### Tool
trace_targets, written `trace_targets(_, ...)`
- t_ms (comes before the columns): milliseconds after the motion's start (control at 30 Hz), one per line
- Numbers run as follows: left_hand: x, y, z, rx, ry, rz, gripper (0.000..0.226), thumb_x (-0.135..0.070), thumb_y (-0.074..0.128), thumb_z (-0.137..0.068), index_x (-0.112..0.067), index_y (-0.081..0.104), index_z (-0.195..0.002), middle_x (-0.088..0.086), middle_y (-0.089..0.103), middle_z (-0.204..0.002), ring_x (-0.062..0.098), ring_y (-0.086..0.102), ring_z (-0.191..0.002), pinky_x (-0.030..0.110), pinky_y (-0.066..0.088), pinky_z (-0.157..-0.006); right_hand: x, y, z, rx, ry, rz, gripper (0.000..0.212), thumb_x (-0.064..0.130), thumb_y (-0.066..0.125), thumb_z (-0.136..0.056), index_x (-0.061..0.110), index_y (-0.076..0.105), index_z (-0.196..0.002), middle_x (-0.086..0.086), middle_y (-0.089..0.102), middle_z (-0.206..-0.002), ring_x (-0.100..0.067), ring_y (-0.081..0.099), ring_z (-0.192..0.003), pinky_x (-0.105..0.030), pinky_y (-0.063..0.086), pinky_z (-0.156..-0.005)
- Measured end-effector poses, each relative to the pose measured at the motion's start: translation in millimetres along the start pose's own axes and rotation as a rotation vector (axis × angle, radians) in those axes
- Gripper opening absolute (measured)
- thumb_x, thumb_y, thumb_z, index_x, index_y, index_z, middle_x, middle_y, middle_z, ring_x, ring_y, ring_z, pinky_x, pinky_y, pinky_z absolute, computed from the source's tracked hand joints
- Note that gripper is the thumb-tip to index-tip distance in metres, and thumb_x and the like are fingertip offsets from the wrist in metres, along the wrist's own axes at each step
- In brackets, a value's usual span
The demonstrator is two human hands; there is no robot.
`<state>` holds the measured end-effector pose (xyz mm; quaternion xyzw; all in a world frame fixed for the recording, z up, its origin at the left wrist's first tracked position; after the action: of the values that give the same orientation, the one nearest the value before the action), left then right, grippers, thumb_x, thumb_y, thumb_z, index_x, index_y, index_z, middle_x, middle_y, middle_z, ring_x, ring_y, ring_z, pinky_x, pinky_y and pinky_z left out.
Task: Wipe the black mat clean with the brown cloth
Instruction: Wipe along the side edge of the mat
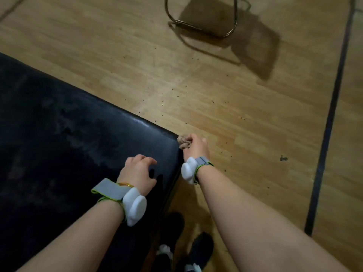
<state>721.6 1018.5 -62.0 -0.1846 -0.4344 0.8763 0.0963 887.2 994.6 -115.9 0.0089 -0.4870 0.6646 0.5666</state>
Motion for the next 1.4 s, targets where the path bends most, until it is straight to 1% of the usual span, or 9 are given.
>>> trace_targets(67, 4.3, 1.3, 4.5, 0.008, -0.003, -0.003, 0.052, -0.027, 0.066, -0.081, -0.029, 0.049, -0.130, -0.003, 0.043, -0.130, 0.022, 0.031, -0.125, 0.032, 0.037, -0.098, -4.8, 2.2, 16.9, 0.006, -0.018, 0.034, 0.028, 0.004, 0.040, -0.080, 0.024, 0.055, -0.092, -0.002, 0.037, -0.104, -0.033, 0.051, -0.092, -0.033, 0.044, -0.084)
trace_targets(233, 8.9, 5.0, 2.3, 0.048, 0.024, -0.011, 0.051, -0.026, 0.064, -0.082, -0.029, 0.049, -0.130, -0.003, 0.043, -0.131, 0.021, 0.030, -0.126, 0.033, 0.037, -0.099, -18.5, 21.6, 39.9, 0.065, -0.073, 0.120, 0.011, 0.016, 0.050, -0.086, 0.027, 0.050, -0.090, 0.000, 0.037, -0.097, -0.029, 0.042, -0.091, -0.030, 0.036, -0.075)
trace_targets(467, 18.4, 6.5, -5.1, 0.058, 0.074, -0.007, 0.051, -0.024, 0.066, -0.080, -0.027, 0.050, -0.129, -0.002, 0.044, -0.129, 0.023, 0.031, -0.124, 0.034, 0.038, -0.098, -16.1, 11.9, 13.7, -0.341, 0.076, -0.217, 0.034, 0.010, 0.053, -0.083, 0.023, 0.063, -0.113, -0.007, 0.045, -0.120, -0.032, 0.057, -0.100, -0.037, 0.049, -0.087)
trace_targets(600, 31.3, 7.1, -0.5, 0.062, 0.091, -0.029, 0.052, -0.024, 0.066, -0.081, -0.027, 0.049, -0.130, -0.002, 0.044, -0.129, 0.022, 0.031, -0.125, 0.034, 0.038, -0.097, -21.1, 20.7, 18.2, -0.176, 0.067, -0.130, 0.048, 0.001, 0.046, -0.086, 0.025, 0.056, -0.126, -0.009, 0.043, -0.127, -0.032, 0.055, -0.104, -0.022, 0.039, -0.084)
trace_targets(767, 45.9, 8.6, 9.2, 0.079, 0.113, -0.052, 0.052, -0.024, 0.066, -0.081, -0.027, 0.049, -0.130, -0.002, 0.044, -0.130, 0.022, 0.031, -0.125, 0.033, 0.038, -0.096, -21.5, 21.5, 32.9, -0.151, 0.052, -0.092, 0.040, -0.001, 0.044, -0.083, 0.023, 0.060, -0.110, -0.006, 0.043, -0.114, -0.022, 0.048, -0.082, -0.020, 0.036, -0.075)
trace_targets(900, 51.0, 8.8, 12.0, 0.076, 0.129, -0.063, 0.049, -0.024, 0.065, -0.081, -0.028, 0.051, -0.128, -0.002, 0.044, -0.129, 0.022, 0.031, -0.124, 0.033, 0.039, -0.095, -33.2, 47.2, 76.1, -0.055, 0.030, -0.065, 0.026, 0.003, 0.052, -0.082, 0.027, 0.057, -0.093, -0.001, 0.045, -0.109, -0.021, 0.051, -0.081, -0.028, 0.046, -0.075)
trace_targets(967, 50.2, 8.7, 13.3, 0.075, 0.135, -0.064, 0.047, -0.026, 0.064, -0.081, -0.028, 0.051, -0.127, -0.002, 0.045, -0.129, 0.023, 0.032, -0.125, 0.034, 0.039, -0.096, -37.7, 57.0, 89.0, -0.028, 0.016, -0.042, 0.025, 0.005, 0.055, -0.080, 0.029, 0.054, -0.087, 0.000, 0.044, -0.105, -0.021, 0.050, -0.081, -0.025, 0.041, -0.070)
trace_targets(1233, 58.5, 12.5, 17.2, 0.083, 0.173, -0.077, 0.050, -0.024, 0.065, -0.081, -0.027, 0.050, -0.129, -0.002, 0.044, -0.129, 0.022, 0.031, -0.124, 0.032, 0.037, -0.097, -20.8, 44.1, 64.4, -0.256, 0.114, -0.176, 0.025, -0.002, 0.046, -0.082, 0.019, 0.054, -0.092, -0.001, 0.037, -0.104, -0.020, 0.046, -0.081, -0.015, 0.030, -0.066)
trace_targets(1400, 62.6, 15.7, 17.5, 0.092, 0.178, -0.101, 0.052, -0.024, 0.065, -0.081, -0.027, 0.049, -0.130, -0.002, 0.044, -0.130, 0.023, 0.031, -0.125, 0.034, 0.037, -0.098, -26.8, 62.4, 89.0, -0.149, 0.129, -0.109, 0.023, 0.003, 0.050, -0.083, 0.025, 0.046, -0.083, 0.001, 0.038, -0.104, -0.027, 0.050, -0.083, -0.027, 0.040, -0.070)
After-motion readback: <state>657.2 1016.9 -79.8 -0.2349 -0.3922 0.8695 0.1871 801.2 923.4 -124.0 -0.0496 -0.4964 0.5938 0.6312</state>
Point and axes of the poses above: each hand's wrist, its own z-axis away from the middle knuckle, its own y-axis out of the palm, x = y × z, the point moved 1 cm from there along -z, towards the middle knuckle
